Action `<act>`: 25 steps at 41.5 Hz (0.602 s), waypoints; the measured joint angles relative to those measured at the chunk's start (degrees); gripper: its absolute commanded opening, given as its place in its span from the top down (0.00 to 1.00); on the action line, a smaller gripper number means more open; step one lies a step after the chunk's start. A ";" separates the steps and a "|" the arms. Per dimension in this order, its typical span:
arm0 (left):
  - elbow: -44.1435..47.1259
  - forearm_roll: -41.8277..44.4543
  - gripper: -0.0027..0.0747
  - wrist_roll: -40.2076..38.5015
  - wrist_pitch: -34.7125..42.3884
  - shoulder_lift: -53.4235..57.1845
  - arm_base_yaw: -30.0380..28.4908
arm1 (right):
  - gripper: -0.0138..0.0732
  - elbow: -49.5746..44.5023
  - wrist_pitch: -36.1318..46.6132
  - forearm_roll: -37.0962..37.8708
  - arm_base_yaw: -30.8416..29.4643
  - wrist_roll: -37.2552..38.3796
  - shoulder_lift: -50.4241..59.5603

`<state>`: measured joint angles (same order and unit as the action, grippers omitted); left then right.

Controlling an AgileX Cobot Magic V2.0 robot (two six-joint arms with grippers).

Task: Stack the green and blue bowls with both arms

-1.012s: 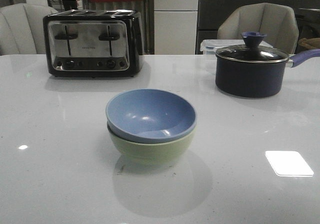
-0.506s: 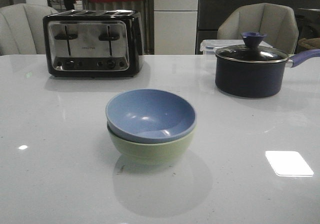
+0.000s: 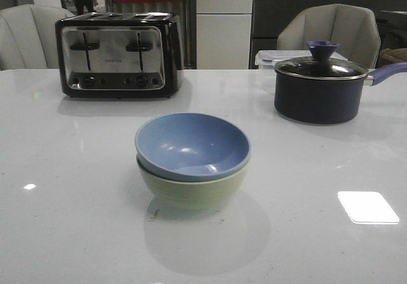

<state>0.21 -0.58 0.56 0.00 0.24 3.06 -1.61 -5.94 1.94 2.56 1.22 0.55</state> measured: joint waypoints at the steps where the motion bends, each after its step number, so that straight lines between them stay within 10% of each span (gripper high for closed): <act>1: 0.00 0.00 0.85 0.00 0.00 0.00 0.00 | 0.77 0.00 0.28 0.00 0.00 0.00 0.00; 25: 0.00 0.00 0.85 0.00 0.00 0.00 0.00 | 0.77 0.00 5.06 -3.15 -1.11 -0.86 0.00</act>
<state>0.21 -0.58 0.56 0.00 0.24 3.06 -1.61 -0.88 -1.22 1.45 0.35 0.55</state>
